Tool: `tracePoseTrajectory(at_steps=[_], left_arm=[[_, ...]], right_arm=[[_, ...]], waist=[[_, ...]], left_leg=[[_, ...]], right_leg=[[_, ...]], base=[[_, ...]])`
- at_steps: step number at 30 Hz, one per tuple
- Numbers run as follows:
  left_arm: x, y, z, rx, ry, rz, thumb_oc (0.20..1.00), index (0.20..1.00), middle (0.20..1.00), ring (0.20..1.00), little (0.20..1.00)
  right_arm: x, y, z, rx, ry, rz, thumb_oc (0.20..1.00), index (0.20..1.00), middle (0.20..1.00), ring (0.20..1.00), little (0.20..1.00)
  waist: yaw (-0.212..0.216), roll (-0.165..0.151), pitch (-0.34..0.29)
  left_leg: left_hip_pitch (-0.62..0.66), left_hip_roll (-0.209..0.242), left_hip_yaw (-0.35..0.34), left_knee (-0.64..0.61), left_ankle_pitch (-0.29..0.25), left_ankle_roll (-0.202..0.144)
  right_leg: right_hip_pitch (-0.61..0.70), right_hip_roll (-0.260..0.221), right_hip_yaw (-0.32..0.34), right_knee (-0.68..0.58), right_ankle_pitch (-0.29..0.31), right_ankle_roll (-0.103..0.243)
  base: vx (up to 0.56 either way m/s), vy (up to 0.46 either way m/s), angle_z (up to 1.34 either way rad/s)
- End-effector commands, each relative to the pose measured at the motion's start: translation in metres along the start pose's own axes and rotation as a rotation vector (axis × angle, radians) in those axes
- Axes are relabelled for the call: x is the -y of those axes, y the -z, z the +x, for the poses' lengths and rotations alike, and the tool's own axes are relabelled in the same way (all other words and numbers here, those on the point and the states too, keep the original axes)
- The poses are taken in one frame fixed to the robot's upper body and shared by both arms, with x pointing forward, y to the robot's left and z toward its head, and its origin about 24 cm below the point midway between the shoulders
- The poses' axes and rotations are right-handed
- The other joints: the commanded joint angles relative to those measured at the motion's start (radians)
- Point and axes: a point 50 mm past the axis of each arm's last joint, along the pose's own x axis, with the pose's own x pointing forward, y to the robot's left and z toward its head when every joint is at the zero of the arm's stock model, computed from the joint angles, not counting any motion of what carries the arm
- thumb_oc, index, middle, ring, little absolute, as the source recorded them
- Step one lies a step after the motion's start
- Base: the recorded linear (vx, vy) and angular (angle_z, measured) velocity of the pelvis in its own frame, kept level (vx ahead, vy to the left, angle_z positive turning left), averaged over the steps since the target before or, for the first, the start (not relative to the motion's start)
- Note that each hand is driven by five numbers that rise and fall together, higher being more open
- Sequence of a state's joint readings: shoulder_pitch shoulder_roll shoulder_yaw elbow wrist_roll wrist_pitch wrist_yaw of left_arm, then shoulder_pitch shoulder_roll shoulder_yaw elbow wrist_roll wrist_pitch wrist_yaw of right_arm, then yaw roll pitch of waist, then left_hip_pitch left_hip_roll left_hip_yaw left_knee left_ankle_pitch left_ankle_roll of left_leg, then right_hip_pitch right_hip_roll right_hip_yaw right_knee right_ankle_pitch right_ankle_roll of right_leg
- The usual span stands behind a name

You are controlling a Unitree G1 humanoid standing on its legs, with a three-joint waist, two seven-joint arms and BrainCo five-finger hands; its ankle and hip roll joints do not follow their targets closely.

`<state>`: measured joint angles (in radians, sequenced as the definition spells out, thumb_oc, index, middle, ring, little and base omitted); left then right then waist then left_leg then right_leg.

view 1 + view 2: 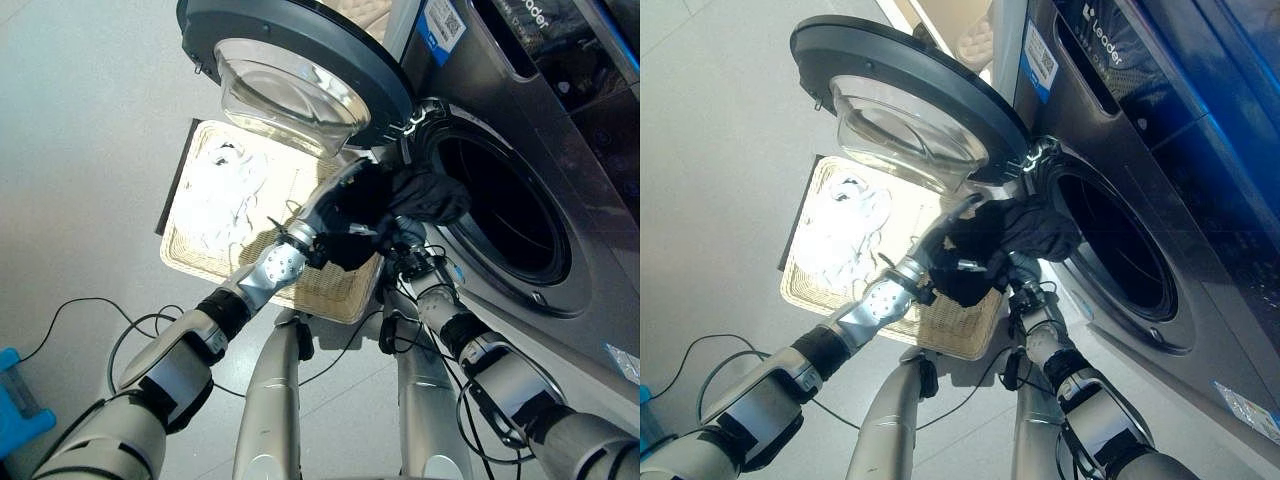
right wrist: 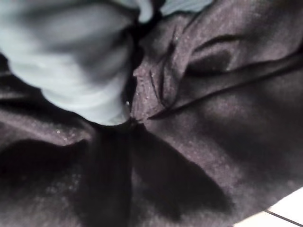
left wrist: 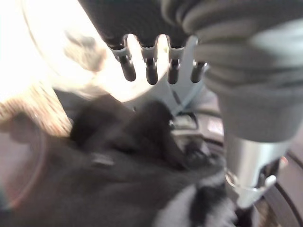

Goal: Put the clothes into the washing machine.

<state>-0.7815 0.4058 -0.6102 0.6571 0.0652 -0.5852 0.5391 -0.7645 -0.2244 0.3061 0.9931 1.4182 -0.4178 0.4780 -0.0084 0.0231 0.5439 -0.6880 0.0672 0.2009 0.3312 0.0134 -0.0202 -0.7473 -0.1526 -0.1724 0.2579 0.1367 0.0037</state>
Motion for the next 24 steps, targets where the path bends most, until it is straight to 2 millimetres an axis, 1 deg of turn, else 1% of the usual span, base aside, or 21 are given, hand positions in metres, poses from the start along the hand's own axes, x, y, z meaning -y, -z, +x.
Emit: tracePoseTrajectory(at_steps=[1, 2, 4, 5, 8, 10, 11, 12, 13, 15, 16, 17, 19, 20, 21, 22, 23, 24], left_arm=[[-0.011, -0.019, 0.004, 0.133, -0.227, -0.115, 1.0, 1.0, 1.0, 1.0, 1.0], [-0.014, -0.018, 0.0, 0.131, -0.27, -0.124, 1.0, 1.0, 1.0, 1.0, 1.0], [-0.015, -0.018, 0.0, 0.134, -0.278, -0.123, 1.0, 1.0, 1.0, 1.0, 1.0], [-0.024, -0.014, -0.008, 0.135, -0.397, -0.118, 1.0, 1.0, 1.0, 1.0, 1.0], [-0.032, -0.008, -0.015, 0.11, -0.47, -0.109, 1.0, 1.0, 1.0, 1.0, 1.0], [-0.033, -0.006, -0.017, 0.094, -0.481, -0.104, 1.0, 1.0, 1.0, 1.0, 1.0], [-0.034, -0.001, -0.019, 0.06, -0.496, -0.101, 1.0, 1.0, 1.0, 1.0, 1.0], [-0.035, 0.0, -0.019, 0.053, -0.5, -0.1, 1.0, 1.0, 1.0, 1.0, 1.0], [-0.037, 0.004, -0.022, 0.026, -0.508, -0.095, 1.0, 1.0, 1.0, 1.0, 1.0], [-0.039, 0.008, -0.024, 0.002, -0.517, -0.095, 1.0, 1.0, 1.0, 1.0, 1.0], [-0.041, 0.011, -0.026, -0.021, -0.527, -0.101, 1.0, 1.0, 1.0, 1.0, 1.0], [-0.043, 0.017, -0.029, -0.052, -0.535, -0.097, 1.0, 1.0, 1.0, 1.0, 1.0], [-0.044, 0.019, -0.031, -0.061, -0.529, -0.09, 1.0, 1.0, 1.0, 1.0, 1.0], [-0.044, 0.021, -0.035, -0.072, -0.518, -0.089, 1.0, 1.0, 1.0, 1.0, 1.0], [-0.045, 0.021, -0.034, -0.069, -0.518, -0.089, 1.0, 1.0, 1.0, 1.0, 1.0], [-0.047, 0.022, -0.034, -0.069, -0.508, -0.088, 1.0, 1.0, 1.0, 1.0, 1.0], [-0.047, 0.022, -0.034, -0.069, -0.505, -0.088, 1.0, 1.0, 1.0, 1.0, 1.0], [-0.048, 0.021, -0.033, -0.067, -0.497, -0.091, 1.0, 1.0, 1.0, 1.0, 1.0]], right_arm=[[-0.002, -0.022, 0.004, 0.14, -0.045, 0.029, 0.2, 0.2, 0.2, 0.2, 0.2], [0.002, -0.024, 0.001, 0.156, -0.028, 0.041, 0.2, 0.2, 0.2, 0.2, 0.2], [0.002, -0.025, 0.002, 0.16, -0.029, 0.042, 0.2, 0.2, 0.2, 0.2, 0.2], [0.011, -0.034, -0.003, 0.232, 0.016, 0.082, 0.2, 0.2, 0.2, 0.2, 0.2], [0.021, -0.048, -0.006, 0.31, 0.059, 0.106, 0.2, 0.2, 0.2, 0.2, 0.2], [0.024, -0.053, -0.008, 0.334, 0.072, 0.111, 0.2, 0.2, 0.2, 0.2, 0.2], [0.028, -0.061, -0.009, 0.371, 0.093, 0.119, 0.2, 0.2, 0.2, 0.2, 0.2], [0.029, -0.063, -0.01, 0.384, 0.099, 0.124, 0.2, 0.2, 0.2, 0.2, 0.2], [0.034, -0.071, -0.011, 0.426, 0.119, 0.148, 0.2, 0.2, 0.2, 0.2, 0.2], [0.038, -0.078, -0.013, 0.464, 0.136, 0.168, 0.2, 0.2, 0.2, 0.2, 0.2], [0.042, -0.085, -0.014, 0.5, 0.15, 0.182, 0.2, 0.2, 0.2, 0.2, 0.2], [0.047, -0.097, -0.016, 0.569, 0.181, 0.214, 0.2, 0.2, 0.2, 0.2, 0.2], [0.051, -0.105, -0.017, 0.626, 0.204, 0.251, 0.2, 0.2, 0.2, 0.2, 0.2], [0.056, -0.116, -0.021, 0.683, 0.235, 0.284, 0.2, 0.2, 0.2, 0.2, 0.2], [0.057, -0.119, -0.021, 0.697, 0.238, 0.292, 0.2, 0.2, 0.2, 0.2, 0.2], [0.06, -0.128, -0.022, 0.739, 0.259, 0.316, 0.2, 0.2, 0.2, 0.2, 0.2], [0.061, -0.13, -0.023, 0.75, 0.265, 0.322, 0.2, 0.2, 0.2, 0.2, 0.2], [0.062, -0.14, -0.023, 0.794, 0.282, 0.354, 0.2, 0.2, 0.2, 0.2, 0.2]], waist=[[0.005, 0.063, -0.024], [0.007, 0.062, -0.024], [0.007, 0.063, -0.024], [0.015, 0.063, -0.024], [0.023, 0.064, -0.024], [0.024, 0.064, -0.024], [0.024, 0.064, -0.024], [0.025, 0.064, -0.024], [0.026, 0.064, -0.024], [0.027, 0.065, -0.024], [0.028, 0.066, -0.024], [0.03, 0.068, -0.024], [0.03, 0.07, -0.024], [0.032, 0.071, -0.024], [0.033, 0.072, -0.024], [0.034, 0.075, -0.024], [0.034, 0.076, -0.024], [0.036, 0.079, -0.024]], left_leg=[[0.011, -0.05, -0.033, -0.085, 0.033, -0.068], [0.017, -0.051, -0.035, -0.083, 0.027, -0.069], [0.012, -0.051, -0.035, -0.085, 0.031, -0.068], [0.014, -0.054, -0.042, -0.088, 0.028, -0.068], [0.014, -0.057, -0.046, -0.09, 0.026, -0.068], [0.015, -0.057, -0.047, -0.09, 0.024, -0.068], [0.015, -0.056, -0.047, -0.089, 0.024, -0.068], [0.015, -0.056, -0.047, -0.089, 0.023, -0.069], [0.014, -0.056, -0.048, -0.087, 0.022, -0.068], [0.014, -0.055, -0.049, -0.085, 0.021, -0.068], [0.012, -0.054, -0.05, -0.083, 0.02, -0.068], [0.012, -0.054, -0.05, -0.08, 0.016, -0.068], [0.01, -0.053, -0.05, -0.079, 0.014, -0.068], [0.021, -0.055, -0.05, -0.077, 0.003, -0.068], [0.014, -0.054, -0.051, -0.078, 0.009, -0.067], [0.012, -0.054, -0.051, -0.077, 0.009, -0.066], [0.012, -0.054, -0.052, -0.077, 0.008, -0.065], [0.01, -0.054, -0.052, -0.076, 0.006, -0.065]], right_leg=[[0.023, -0.008, -0.058, 0.112, -0.111, 0.121], [0.029, -0.01, -0.059, 0.115, -0.117, 0.122], [0.025, -0.01, -0.059, 0.112, -0.112, 0.121], [0.026, -0.013, -0.065, 0.114, -0.114, 0.123], [0.025, -0.018, -0.072, 0.119, -0.117, 0.126], [0.025, -0.02, -0.074, 0.121, -0.117, 0.127], [0.025, -0.021, -0.077, 0.123, -0.118, 0.128], [0.025, -0.022, -0.077, 0.124, -0.118, 0.129], [0.023, -0.023, -0.077, 0.129, -0.12, 0.13], [0.023, -0.025, -0.077, 0.132, -0.121, 0.131], [0.022, -0.026, -0.078, 0.135, -0.122, 0.132], [0.019, -0.028, -0.079, 0.142, -0.125, 0.133], [0.017, -0.029, -0.079, 0.145, -0.126, 0.134], [0.025, -0.032, -0.079, 0.15, -0.135, 0.137], [0.02, -0.031, -0.08, 0.147, -0.128, 0.135], [0.017, -0.032, -0.079, 0.149, -0.126, 0.135], [0.016, -0.033, -0.079, 0.15, -0.126, 0.136], [0.013, -0.035, -0.079, 0.153, -0.125, 0.137]], base=[[0.0, 0.0, 0.0], [0.0, 0.0, 0.0], [-0.01, -0.021, 0.0], [-0.02, -0.053, -0.01], [0.0, -0.019, 0.0], [0.0, 0.0, 0.0], [0.0, 0.0, 0.0], [0.0, 0.0, 0.0], [0.0, 0.0, 0.0], [0.0, 0.0, 0.0], [0.0, 0.0, 0.0], [0.0, 0.0, 0.0], [0.0, 0.0, 0.0], [0.0, 0.0, 0.0], [0.0, 0.0, 0.0], [0.0, 0.0, 0.0], [0.0, 0.0, 0.0], [0.0, 0.0, 0.0]])
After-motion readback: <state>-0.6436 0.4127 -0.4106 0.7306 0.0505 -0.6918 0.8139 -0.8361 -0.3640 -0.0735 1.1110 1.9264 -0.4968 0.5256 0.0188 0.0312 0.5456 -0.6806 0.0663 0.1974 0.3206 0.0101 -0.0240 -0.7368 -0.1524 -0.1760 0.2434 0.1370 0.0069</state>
